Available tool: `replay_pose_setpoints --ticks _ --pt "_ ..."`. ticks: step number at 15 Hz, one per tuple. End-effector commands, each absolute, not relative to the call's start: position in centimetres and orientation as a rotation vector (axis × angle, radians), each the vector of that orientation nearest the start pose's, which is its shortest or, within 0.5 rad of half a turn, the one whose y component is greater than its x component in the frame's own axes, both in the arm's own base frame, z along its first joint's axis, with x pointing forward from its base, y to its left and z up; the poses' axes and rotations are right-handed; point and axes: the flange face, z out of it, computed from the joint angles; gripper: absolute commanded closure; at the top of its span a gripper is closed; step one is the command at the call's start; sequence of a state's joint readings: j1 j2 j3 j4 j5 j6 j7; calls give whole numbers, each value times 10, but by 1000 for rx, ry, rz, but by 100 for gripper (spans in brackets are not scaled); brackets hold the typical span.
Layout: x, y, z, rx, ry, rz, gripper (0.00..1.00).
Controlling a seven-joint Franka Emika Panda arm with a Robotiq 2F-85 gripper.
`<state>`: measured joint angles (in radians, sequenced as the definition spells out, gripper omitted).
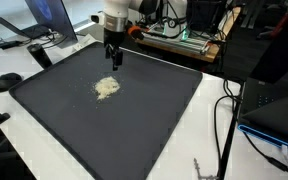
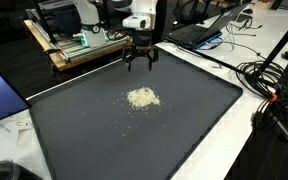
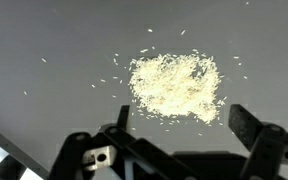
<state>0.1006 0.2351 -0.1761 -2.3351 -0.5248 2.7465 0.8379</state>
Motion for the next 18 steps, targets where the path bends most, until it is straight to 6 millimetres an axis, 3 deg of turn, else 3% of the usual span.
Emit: replay_pose_setpoints --ticks 1,4,8,15,18 --pt "507 -49 260 -3205 494 -443 0" --pt "505 -60 253 -3184 328 -386 0" --pt "523 -81 261 -3134 141 -294 0" --pt "564 -178 308 -3071 -48 -19 0" --pt "588 -207 319 -3057 -117 70 0"
